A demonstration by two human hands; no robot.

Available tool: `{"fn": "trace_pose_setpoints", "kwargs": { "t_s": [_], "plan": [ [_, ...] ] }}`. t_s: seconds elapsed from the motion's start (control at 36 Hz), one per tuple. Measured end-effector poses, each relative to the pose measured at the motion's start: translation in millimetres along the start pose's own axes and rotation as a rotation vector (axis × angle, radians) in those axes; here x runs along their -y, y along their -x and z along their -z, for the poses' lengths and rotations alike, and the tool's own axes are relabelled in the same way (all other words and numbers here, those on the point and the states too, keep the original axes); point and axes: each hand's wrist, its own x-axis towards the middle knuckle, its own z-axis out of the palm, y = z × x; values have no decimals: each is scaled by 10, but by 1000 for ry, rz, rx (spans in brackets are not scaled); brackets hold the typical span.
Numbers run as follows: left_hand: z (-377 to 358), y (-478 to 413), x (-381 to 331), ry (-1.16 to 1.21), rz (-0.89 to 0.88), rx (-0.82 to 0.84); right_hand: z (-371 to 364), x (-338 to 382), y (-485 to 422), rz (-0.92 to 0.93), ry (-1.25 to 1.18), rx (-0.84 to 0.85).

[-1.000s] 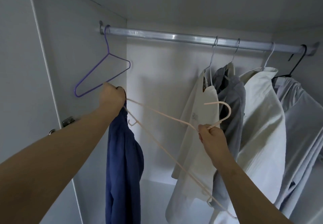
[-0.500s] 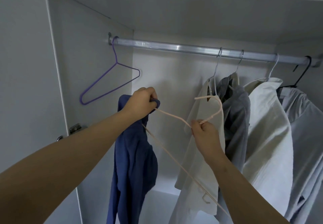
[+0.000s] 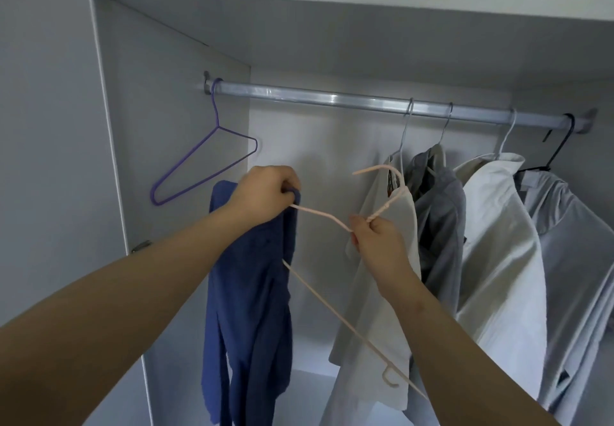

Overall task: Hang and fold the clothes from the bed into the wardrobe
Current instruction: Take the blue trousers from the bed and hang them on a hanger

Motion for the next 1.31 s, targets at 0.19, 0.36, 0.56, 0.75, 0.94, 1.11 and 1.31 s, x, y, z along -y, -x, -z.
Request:
{"fn": "trace_pose_setpoints", "kwargs": {
  "t_s": [0.19,0.36,0.56,0.75,0.94,1.11,1.31],
  "plan": [
    [28,39,25,134,-184,219,35,43,-22,13,-62,-28],
    [28,91,41,-46,-264,205,80,114,-58,149,89,-199],
    [-42,87,-8,28,-248,-40,-78,207,54,332,47,-314],
    [40,32,-156,59,-294,-117,-445,121,155,210,113,219],
    [77,54,-93,55,-289,-137,-501,60,126,180,-60,279],
    [101,54,-42,50,-271,-158,-504,47,128,20,-298,416],
    [182,40,13,30,-282,-176,-408,-110,103,-43,-278,614]
  ]
}}
